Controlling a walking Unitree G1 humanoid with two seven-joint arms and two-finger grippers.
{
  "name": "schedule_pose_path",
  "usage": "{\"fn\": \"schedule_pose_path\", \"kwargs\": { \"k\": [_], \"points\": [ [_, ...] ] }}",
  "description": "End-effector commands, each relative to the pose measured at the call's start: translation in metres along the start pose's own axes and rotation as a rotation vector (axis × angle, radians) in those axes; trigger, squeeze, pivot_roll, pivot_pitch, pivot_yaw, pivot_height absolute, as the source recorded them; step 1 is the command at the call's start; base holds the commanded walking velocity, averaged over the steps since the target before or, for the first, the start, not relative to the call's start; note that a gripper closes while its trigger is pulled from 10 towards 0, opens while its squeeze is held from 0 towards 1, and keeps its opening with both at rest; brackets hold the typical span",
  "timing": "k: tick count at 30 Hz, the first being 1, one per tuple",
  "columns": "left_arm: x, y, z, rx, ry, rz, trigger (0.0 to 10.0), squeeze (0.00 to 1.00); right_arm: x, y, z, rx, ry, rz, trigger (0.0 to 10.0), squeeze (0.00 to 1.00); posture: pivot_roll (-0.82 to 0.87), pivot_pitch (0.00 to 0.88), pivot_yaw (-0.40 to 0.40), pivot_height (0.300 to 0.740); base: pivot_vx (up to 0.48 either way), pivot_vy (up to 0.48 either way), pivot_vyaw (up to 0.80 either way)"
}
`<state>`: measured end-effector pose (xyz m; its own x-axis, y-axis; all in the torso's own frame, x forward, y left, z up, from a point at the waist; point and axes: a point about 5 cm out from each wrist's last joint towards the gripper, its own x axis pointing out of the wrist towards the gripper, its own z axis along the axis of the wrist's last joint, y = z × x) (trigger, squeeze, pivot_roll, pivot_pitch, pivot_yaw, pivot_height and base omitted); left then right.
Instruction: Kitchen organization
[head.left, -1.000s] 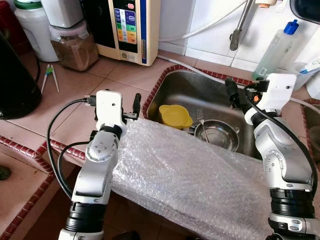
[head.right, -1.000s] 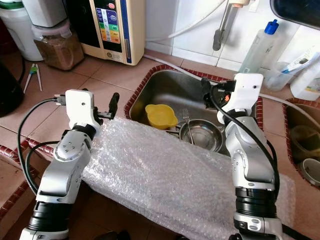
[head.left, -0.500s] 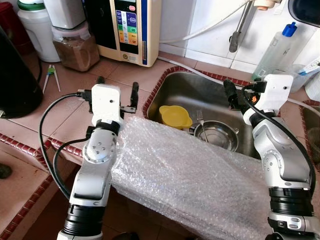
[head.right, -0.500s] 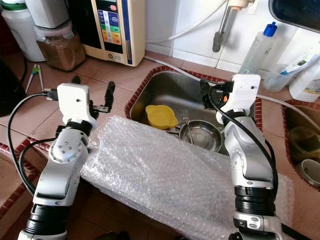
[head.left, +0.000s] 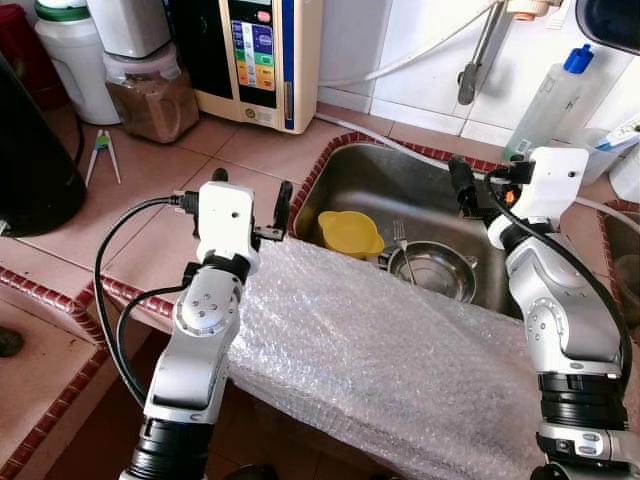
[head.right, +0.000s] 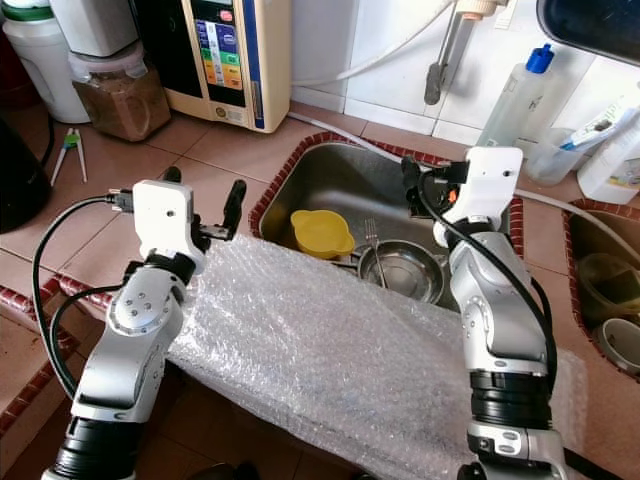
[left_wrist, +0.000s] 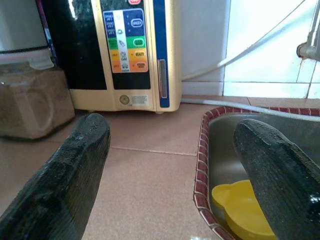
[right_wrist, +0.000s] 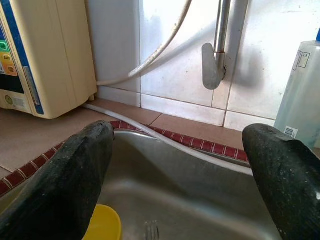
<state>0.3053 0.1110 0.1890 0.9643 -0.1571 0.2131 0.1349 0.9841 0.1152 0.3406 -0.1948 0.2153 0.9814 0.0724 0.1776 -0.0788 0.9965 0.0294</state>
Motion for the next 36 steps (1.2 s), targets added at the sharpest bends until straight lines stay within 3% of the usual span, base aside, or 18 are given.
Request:
{"fn": "schedule_pose_path", "kwargs": {
  "k": [1,17,36],
  "points": [
    [-0.0019,-0.0034,-0.0035,0.003,0.018,-0.011,10.0,0.00,0.0007,-0.0038,0.0037,-0.006,-0.012,-0.012,10.0,0.31,-0.07,0.089,-0.031,0.740,0.000,0.000,0.00],
    [-0.0007,-0.0039,-0.0085,0.000,0.043,-0.012,10.0,0.00,0.0032,-0.0024,0.0025,0.004,-0.007,-0.011,10.0,0.29,-0.07,0.080,-0.032,0.740,0.000,0.000,0.00],
    [0.0013,-0.0027,-0.0066,-0.007,0.049,-0.008,10.0,0.00,0.0003,-0.0018,-0.0025,0.027,0.007,-0.006,10.0,0.29,-0.07,0.085,-0.022,0.740,-0.277,0.000,0.00]
  ]
}}
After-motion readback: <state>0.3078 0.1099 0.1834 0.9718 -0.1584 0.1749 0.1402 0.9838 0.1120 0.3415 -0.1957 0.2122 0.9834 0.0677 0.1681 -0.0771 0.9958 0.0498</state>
